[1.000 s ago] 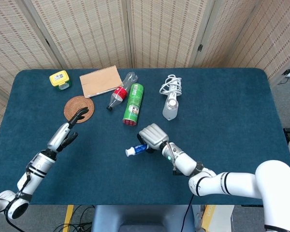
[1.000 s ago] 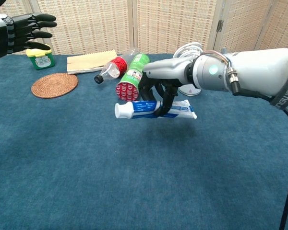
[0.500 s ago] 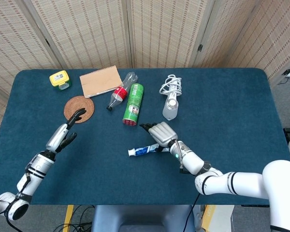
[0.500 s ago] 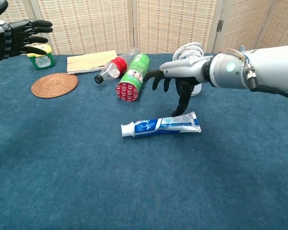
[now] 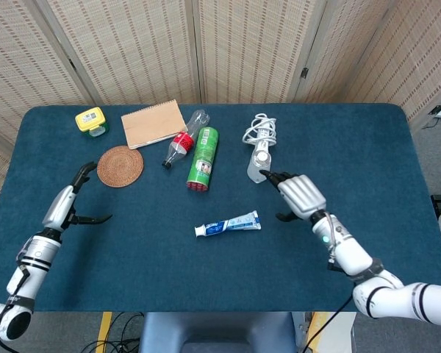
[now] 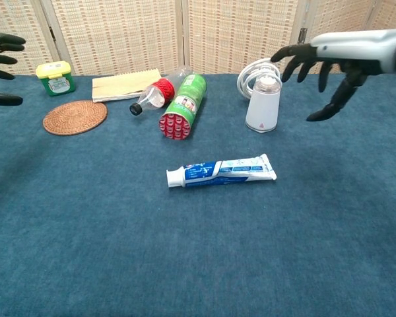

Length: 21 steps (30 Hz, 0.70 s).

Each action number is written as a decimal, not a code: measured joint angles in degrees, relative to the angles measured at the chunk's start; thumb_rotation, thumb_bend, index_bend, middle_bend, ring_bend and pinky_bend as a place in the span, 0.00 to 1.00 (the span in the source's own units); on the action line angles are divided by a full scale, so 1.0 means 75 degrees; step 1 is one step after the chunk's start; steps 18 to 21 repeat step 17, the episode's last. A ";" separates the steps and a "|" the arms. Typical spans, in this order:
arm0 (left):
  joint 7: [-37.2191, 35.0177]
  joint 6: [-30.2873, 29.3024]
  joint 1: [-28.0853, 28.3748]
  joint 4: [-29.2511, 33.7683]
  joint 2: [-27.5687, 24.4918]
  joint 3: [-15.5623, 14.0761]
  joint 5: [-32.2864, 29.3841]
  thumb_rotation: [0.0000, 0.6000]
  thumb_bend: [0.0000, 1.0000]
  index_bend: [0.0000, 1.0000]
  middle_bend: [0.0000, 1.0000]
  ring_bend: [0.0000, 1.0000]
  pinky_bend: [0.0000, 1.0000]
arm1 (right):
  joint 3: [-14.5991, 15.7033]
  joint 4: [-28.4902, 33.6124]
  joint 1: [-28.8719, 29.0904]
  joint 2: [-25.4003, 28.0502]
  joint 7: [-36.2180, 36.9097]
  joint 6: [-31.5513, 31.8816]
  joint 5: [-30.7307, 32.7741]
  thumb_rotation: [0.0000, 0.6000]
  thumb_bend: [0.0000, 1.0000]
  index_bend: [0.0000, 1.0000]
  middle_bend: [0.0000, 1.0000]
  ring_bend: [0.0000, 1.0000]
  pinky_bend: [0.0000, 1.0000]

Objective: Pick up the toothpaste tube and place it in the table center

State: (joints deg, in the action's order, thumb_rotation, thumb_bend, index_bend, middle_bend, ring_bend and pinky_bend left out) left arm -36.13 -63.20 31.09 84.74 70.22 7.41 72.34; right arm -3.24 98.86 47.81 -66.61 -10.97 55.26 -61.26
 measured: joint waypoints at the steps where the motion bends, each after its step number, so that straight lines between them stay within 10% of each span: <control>1: 0.0097 0.0002 -0.0055 0.0034 -0.0049 0.0011 -0.0098 1.00 0.06 0.00 0.00 0.00 0.15 | 0.0044 0.0050 -0.0154 0.0123 0.0116 0.0138 -0.0179 1.00 0.30 0.00 0.23 0.21 0.35; 21: 0.2979 -0.2028 -0.1744 0.0354 -0.0159 -0.0292 -0.0644 1.00 0.09 0.02 0.00 0.00 0.15 | 0.0878 -0.0036 -0.2850 0.0938 0.1148 0.2836 -0.2398 1.00 0.39 0.04 0.25 0.22 0.35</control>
